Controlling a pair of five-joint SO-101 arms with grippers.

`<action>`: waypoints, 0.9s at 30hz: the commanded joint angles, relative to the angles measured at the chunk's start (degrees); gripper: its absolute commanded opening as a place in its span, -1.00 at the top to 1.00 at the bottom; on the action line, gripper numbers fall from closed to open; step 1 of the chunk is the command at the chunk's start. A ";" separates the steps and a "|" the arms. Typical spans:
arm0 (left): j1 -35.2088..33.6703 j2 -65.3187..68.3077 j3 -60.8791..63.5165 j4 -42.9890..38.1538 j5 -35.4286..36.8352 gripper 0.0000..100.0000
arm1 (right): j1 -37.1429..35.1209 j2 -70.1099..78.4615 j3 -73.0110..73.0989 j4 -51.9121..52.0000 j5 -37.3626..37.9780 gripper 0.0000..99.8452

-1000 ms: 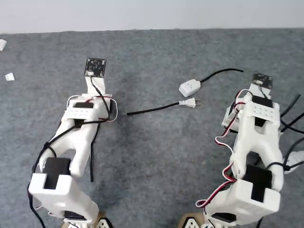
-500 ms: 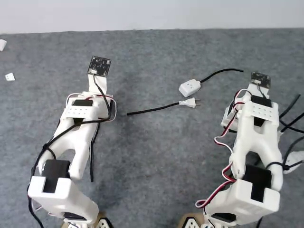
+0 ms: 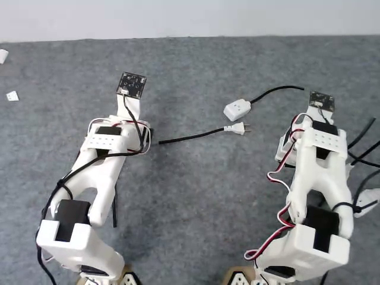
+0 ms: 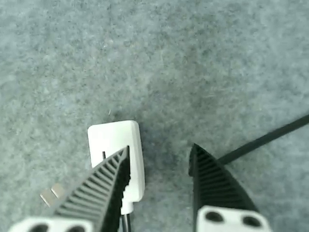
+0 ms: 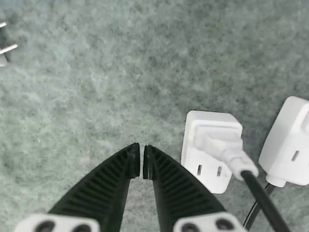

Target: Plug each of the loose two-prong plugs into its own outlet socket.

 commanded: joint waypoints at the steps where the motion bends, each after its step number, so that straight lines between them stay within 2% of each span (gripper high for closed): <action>1: -0.70 -1.41 -0.66 0.18 -0.35 0.68 | -0.48 -0.31 -0.44 -0.92 0.70 0.95; 5: -1.14 -1.41 -0.66 1.05 -0.44 0.70 | -0.48 -0.31 -0.35 -0.92 0.70 0.95; 9: -2.02 -0.70 -4.00 7.03 -0.53 0.69 | -0.48 -0.31 -0.09 -1.01 0.70 0.95; 16: -3.60 5.36 -11.56 14.42 -0.26 0.41 | -1.36 -0.31 0.44 -1.10 0.79 0.95; 27: -4.92 12.13 -20.62 24.00 -0.44 0.40 | -1.63 -0.31 0.53 -1.01 2.29 0.95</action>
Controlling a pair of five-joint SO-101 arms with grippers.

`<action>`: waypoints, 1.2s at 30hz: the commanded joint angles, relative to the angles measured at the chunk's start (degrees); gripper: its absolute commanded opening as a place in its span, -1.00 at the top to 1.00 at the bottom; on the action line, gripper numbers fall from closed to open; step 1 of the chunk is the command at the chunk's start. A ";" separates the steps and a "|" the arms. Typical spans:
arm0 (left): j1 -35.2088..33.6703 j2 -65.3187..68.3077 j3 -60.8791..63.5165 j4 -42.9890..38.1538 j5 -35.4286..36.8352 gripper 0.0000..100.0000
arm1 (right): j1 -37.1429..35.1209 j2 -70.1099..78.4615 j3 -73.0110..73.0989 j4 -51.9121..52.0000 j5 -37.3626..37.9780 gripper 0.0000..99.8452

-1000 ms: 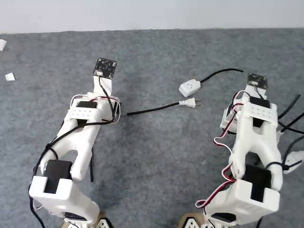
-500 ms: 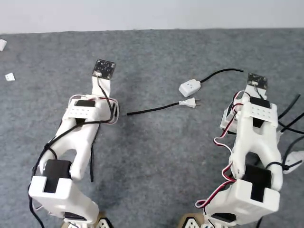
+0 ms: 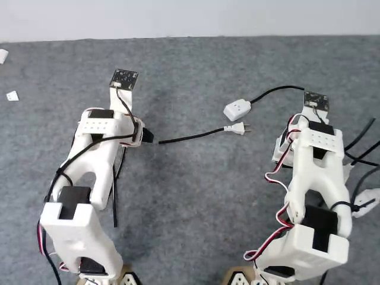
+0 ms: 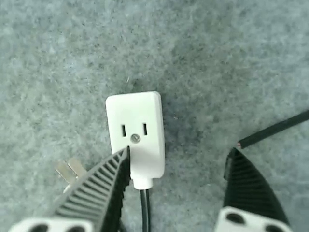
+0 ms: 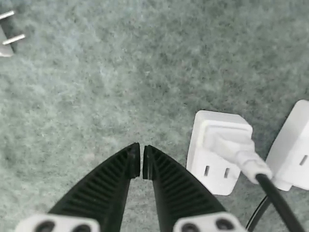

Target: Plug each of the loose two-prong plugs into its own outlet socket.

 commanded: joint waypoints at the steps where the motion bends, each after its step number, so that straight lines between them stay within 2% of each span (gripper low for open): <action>1: -1.76 1.93 -4.26 3.52 -0.44 0.40 | -0.48 -0.31 -0.26 -0.66 0.70 0.95; 6: -3.43 5.36 -8.84 6.86 -0.44 0.40 | -0.48 -0.31 -0.26 -0.66 0.70 0.95; 16: -4.04 5.71 -9.36 6.68 -0.44 0.41 | -0.66 -0.31 -0.26 -0.75 0.79 0.96; 25: -4.13 5.63 -9.36 1.85 -0.53 0.97 | -1.89 -0.31 -0.26 -0.84 2.99 0.96; 30: -4.22 5.54 -9.36 2.46 0.00 0.97 | -1.89 -0.31 -0.26 -0.84 3.16 0.96; 36: -2.55 -2.11 -8.04 12.57 7.65 0.97 | -2.68 -0.31 0.70 -1.80 3.25 0.96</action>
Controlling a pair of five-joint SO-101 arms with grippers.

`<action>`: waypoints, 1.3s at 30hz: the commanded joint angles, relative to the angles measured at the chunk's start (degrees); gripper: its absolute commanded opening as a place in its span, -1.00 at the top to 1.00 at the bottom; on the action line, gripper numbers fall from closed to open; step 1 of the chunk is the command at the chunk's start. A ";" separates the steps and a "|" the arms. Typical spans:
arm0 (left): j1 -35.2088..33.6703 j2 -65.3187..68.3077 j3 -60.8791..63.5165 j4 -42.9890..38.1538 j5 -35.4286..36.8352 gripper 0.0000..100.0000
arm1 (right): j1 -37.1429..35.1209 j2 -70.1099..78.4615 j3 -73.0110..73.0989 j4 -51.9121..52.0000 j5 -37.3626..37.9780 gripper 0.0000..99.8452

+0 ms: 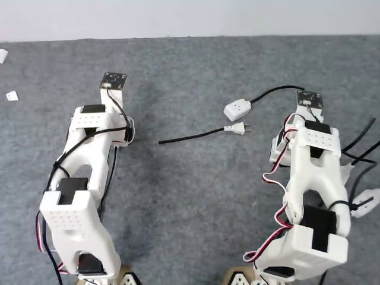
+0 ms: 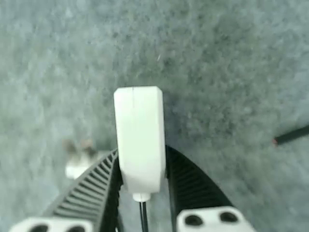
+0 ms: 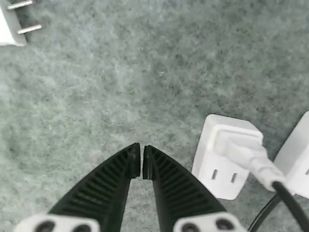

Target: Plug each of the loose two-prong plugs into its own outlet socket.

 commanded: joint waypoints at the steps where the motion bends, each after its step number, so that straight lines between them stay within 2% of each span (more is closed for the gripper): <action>1: 2.02 -8.18 0.13 3.78 4.92 0.97 | -1.10 -0.31 0.62 -2.15 0.62 0.96; 7: 10.02 -22.33 14.64 0.44 10.81 0.97 | -1.10 -0.40 0.88 -2.24 0.62 0.96; 11: 15.21 -30.59 19.91 0.62 20.84 0.97 | -1.10 -0.40 0.97 -2.24 0.62 0.96; 13: 16.79 -31.65 21.41 0.70 25.85 0.97 | -1.10 -0.40 1.05 -2.15 0.62 0.96; 15: 17.93 -30.77 21.93 0.53 27.96 0.97 | -1.10 -0.40 1.05 -2.15 0.62 0.96; 22: 18.64 -19.60 24.13 -5.89 28.22 0.97 | -1.10 -0.40 1.05 -2.07 0.70 0.96; 25: 19.25 -14.95 21.23 -3.52 27.60 0.93 | -1.10 -0.40 1.05 -2.07 0.70 0.96; 27: 18.81 -13.63 18.33 -0.79 26.99 0.80 | -1.10 -0.40 1.05 -1.98 0.70 0.96; 32: 17.05 -13.71 17.54 -0.26 26.46 0.36 | -1.01 -0.40 1.05 -1.98 1.85 0.96; 34: 17.49 -13.80 17.54 0.00 23.56 0.26 | -1.10 -0.40 1.14 -1.98 2.46 0.96; 39: 17.14 -21.89 19.82 -0.35 19.08 0.37 | -1.10 -0.40 1.14 -1.98 2.55 0.96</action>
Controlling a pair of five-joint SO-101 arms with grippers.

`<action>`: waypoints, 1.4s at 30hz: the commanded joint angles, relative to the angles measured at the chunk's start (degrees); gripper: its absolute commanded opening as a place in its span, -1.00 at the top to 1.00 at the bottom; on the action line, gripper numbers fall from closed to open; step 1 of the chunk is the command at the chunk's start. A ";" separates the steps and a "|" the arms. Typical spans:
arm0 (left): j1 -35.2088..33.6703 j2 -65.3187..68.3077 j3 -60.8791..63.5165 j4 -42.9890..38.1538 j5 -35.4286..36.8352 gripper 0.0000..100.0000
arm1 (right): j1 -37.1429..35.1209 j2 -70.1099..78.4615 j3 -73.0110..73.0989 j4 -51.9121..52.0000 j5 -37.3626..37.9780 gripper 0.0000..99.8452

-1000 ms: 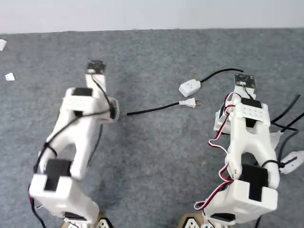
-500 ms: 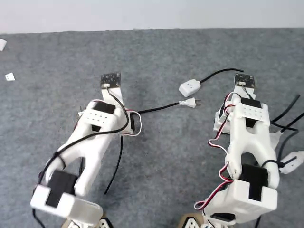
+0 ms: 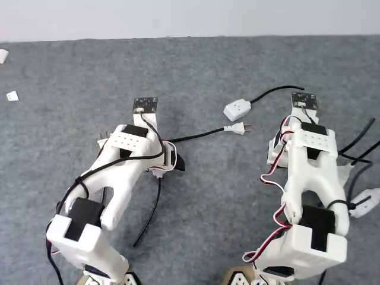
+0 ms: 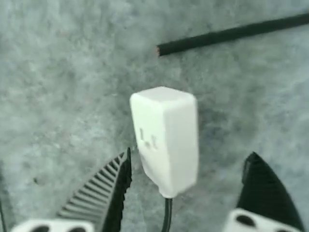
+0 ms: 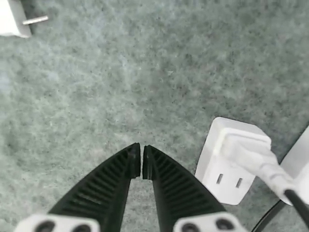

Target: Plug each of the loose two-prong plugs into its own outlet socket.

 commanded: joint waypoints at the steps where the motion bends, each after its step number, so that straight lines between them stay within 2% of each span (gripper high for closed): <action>1: -0.79 -9.49 0.57 0.09 -2.55 0.39 | -0.48 -0.40 -0.09 -0.48 0.79 0.96; 5: -0.44 -21.98 8.66 -3.69 -6.95 0.47 | -0.48 -0.31 -0.09 -0.48 0.79 0.96; 10: 7.12 -34.81 21.14 -10.81 -14.77 0.69 | -0.48 -0.31 -0.09 -0.48 0.79 0.96; 13: 12.13 -37.27 24.66 -13.71 -21.27 0.95 | -0.48 -0.31 -0.09 -0.48 0.79 0.96; 16: 13.10 -33.41 24.22 -17.14 -22.59 0.96 | -0.48 -0.31 -0.09 -0.48 0.70 0.96; 21: 10.90 -16.79 15.69 -20.57 -20.75 0.98 | -0.57 -0.31 0.00 -0.48 0.70 0.96; 26: 5.10 -4.66 6.20 -20.40 -20.75 0.98 | -0.57 -0.40 0.53 -0.75 0.88 0.96; 30: 3.69 -6.33 5.93 -18.81 -20.48 0.98 | -0.57 -0.40 0.53 -0.75 0.88 0.96; 37: 3.08 -14.59 15.69 -19.16 -20.75 0.98 | -0.57 -0.40 0.53 -0.75 0.97 0.96; 42: -2.29 -16.35 18.24 -19.08 -20.75 0.98 | -0.57 -0.40 0.70 -0.84 0.97 0.96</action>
